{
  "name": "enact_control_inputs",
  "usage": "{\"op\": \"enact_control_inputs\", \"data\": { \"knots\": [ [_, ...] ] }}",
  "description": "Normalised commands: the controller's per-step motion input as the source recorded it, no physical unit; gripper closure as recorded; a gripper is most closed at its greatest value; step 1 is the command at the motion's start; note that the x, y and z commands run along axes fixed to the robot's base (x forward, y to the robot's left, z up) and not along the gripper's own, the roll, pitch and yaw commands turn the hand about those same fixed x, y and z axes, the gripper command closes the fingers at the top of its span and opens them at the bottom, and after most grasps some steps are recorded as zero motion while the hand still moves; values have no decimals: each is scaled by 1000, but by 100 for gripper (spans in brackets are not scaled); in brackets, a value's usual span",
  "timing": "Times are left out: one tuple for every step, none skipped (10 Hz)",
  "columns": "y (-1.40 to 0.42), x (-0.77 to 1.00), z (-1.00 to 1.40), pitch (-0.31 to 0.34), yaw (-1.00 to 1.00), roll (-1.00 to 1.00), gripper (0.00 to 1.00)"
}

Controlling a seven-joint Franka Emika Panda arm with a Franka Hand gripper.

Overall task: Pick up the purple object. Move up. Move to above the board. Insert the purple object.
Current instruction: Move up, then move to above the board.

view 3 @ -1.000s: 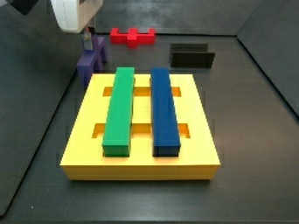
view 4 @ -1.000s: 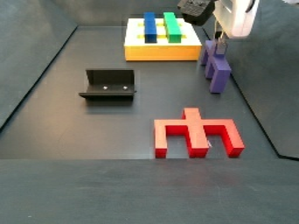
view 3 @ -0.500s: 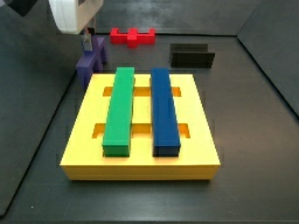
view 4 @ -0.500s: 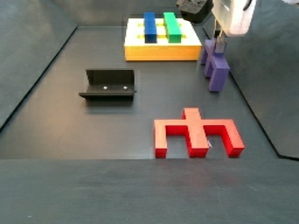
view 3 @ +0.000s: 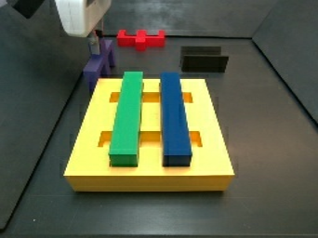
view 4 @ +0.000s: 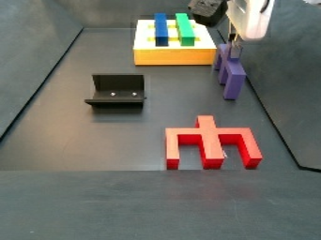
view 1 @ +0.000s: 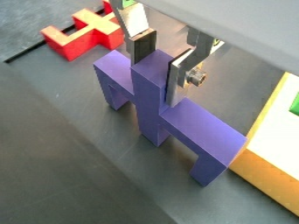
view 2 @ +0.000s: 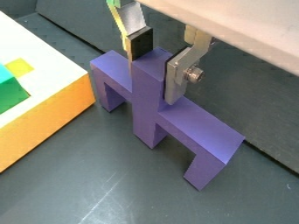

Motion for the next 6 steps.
{"op": "enact_control_inputs", "data": {
  "knots": [
    [0,0,833,0,0,0,100],
    [-68,13,838,8,-40,-1,100],
    [-61,-47,675,71,-34,-2,100],
    [-27,-13,281,55,-12,-16,100],
    [0,0,1400,0,0,0,100],
    [11,-21,1400,23,7,2,100]
  ]
}}
